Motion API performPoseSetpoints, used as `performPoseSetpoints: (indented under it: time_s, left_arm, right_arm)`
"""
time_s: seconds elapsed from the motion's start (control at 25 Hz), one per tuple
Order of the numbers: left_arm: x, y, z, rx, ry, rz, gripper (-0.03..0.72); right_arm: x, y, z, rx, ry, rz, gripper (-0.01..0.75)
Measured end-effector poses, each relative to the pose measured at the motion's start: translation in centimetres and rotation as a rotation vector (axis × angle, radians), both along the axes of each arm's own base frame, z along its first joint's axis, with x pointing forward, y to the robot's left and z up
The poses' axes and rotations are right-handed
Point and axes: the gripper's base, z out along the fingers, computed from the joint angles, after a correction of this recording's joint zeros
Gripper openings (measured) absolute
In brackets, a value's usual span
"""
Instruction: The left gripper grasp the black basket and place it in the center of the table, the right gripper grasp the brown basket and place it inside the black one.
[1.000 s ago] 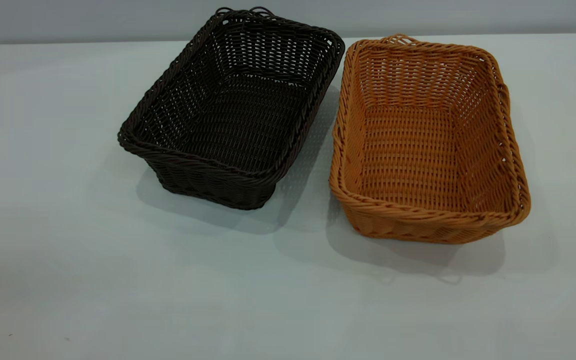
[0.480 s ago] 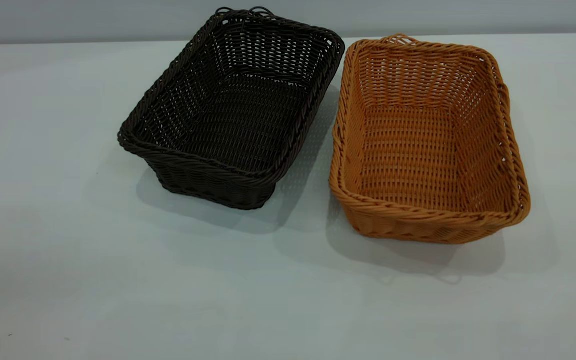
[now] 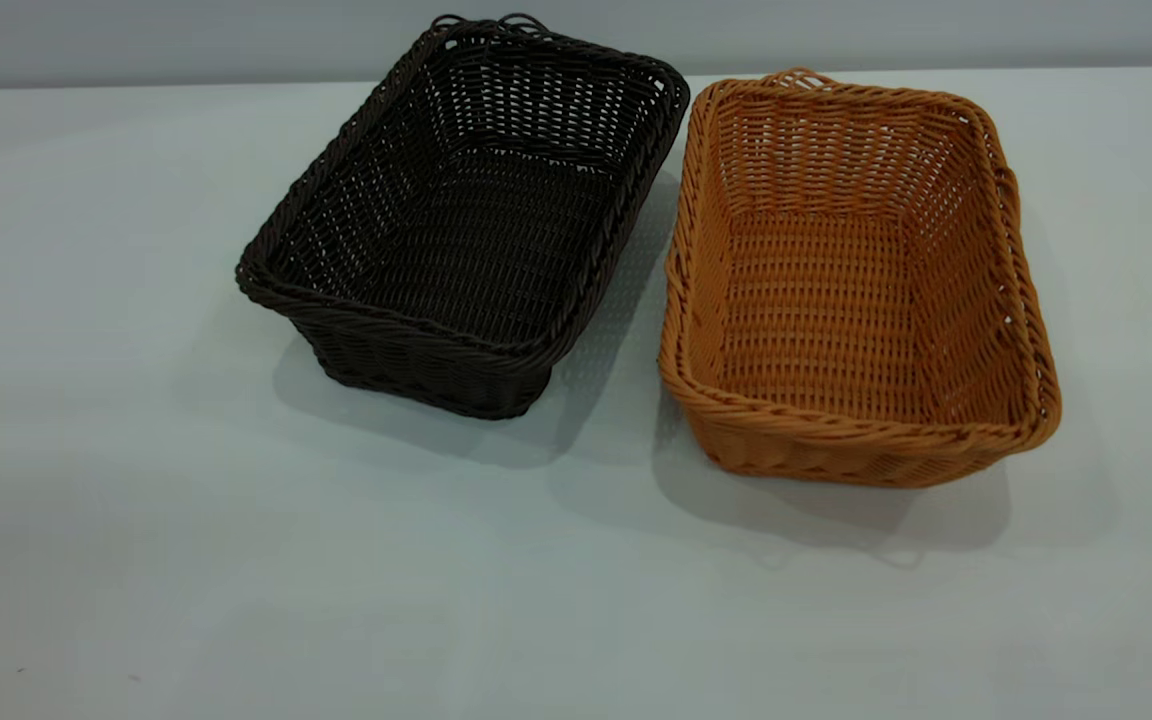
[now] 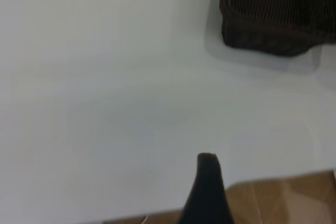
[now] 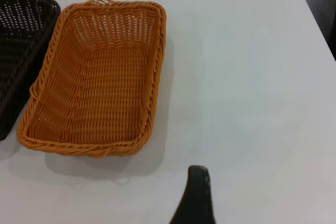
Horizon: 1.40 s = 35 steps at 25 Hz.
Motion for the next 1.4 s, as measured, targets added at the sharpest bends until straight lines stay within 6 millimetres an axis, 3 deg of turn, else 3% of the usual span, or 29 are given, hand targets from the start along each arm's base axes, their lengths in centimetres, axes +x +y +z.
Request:
performPoseSetpoints:
  time_s: [0.12, 0.28, 0.6, 0.8, 1.04, 1.2, 1.4]
  left_arm:
    - [3.2, 0.0, 1.8, -0.003, 0.000, 0.009, 0.543]
    - [9.2, 0.0, 2.8, 0.024, 0.030, 0.005, 0.543]
    - [22.2, -0.3, 1.2, 0.065, 0.130, -0.038, 0.543]
    - [29.6, -2.2, -1.7, 0.078, 0.177, -0.101, 0.543]
    - [37.2, -5.7, -7.7, 0.097, 0.268, -0.174, 0.543]
    - [40.6, -8.1, -11.9, 0.108, 0.317, -0.218, 0.543]
    - [43.2, -11.0, -15.2, 0.117, 0.329, -0.267, 0.543]
  right_arm:
    - [0.0, 0.0, 0.0, 0.001, 0.000, -0.001, 0.582]
    - [0.0, 0.0, 0.0, 0.015, -0.005, -0.007, 0.582]
    - [1.9, 0.1, 0.2, 0.022, 0.104, -0.008, 0.582]
    - [4.2, 0.1, 0.3, 0.029, 0.202, -0.008, 0.582]
    - [6.9, 0.7, 0.4, 0.107, 0.264, 0.010, 0.582]
    - [8.7, 1.0, -0.2, 0.151, 0.347, 0.011, 0.582]
    - [10.8, 1.1, -1.1, 0.166, 0.426, 0.009, 0.582]
